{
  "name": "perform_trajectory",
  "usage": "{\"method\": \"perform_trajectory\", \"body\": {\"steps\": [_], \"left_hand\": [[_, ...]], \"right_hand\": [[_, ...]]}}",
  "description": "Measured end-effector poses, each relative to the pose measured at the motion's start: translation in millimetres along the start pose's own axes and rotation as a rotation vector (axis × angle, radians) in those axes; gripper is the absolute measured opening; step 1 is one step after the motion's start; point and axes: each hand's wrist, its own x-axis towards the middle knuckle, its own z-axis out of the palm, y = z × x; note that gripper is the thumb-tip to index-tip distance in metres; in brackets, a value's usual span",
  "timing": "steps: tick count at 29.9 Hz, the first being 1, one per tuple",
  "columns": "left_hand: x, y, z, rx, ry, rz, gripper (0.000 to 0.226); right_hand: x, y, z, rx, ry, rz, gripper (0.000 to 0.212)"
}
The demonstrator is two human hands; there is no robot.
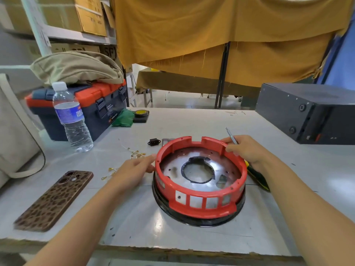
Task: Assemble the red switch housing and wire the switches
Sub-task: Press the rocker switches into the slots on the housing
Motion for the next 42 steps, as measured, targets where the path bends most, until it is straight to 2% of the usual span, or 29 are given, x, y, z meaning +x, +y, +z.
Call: {"method": "perform_trajectory", "body": {"steps": [2, 5, 6, 9, 12, 15, 21, 25, 27, 38, 42], "left_hand": [[4, 2, 0, 0.079, 0.052, 0.025, 0.048], [9, 9, 7, 0.109, 0.133, 0.145, 0.029], [9, 13, 11, 0.080, 0.114, 0.196, 0.023], [12, 17, 22, 0.095, -0.018, 0.276, 0.028], [17, 15, 27, 0.068, -0.011, 0.283, 0.027], [22, 13, 29, 0.016, -0.009, 0.268, 0.030], [31, 11, 40, -0.126, 0.018, 0.252, 0.038], [35, 7, 41, -0.172, 0.023, 0.247, 0.042], [36, 5, 41, -0.186, 0.008, 0.257, 0.041], [34, 6, 40, -0.163, -0.006, 0.285, 0.033], [33, 9, 39, -0.128, -0.016, 0.278, 0.030]], "right_hand": [[3, -1, 3, -0.015, -0.039, -0.017, 0.028], [7, -5, 9, -0.046, -0.069, -0.054, 0.029], [8, -6, 11, -0.043, -0.066, -0.063, 0.029], [11, -4, 14, -0.036, -0.042, -0.069, 0.026], [13, 3, 10, -0.035, 0.027, -0.043, 0.019], [18, 14, -4, -0.004, 0.110, 0.050, 0.030], [23, 42, -34, -0.065, 0.239, 0.161, 0.026], [24, 57, -41, -0.099, 0.333, 0.256, 0.007], [25, 63, -39, -0.130, 0.357, 0.292, 0.009], [30, 59, -27, -0.271, 0.260, 0.299, 0.005], [31, 56, -26, -0.316, 0.220, 0.306, 0.010]]}}
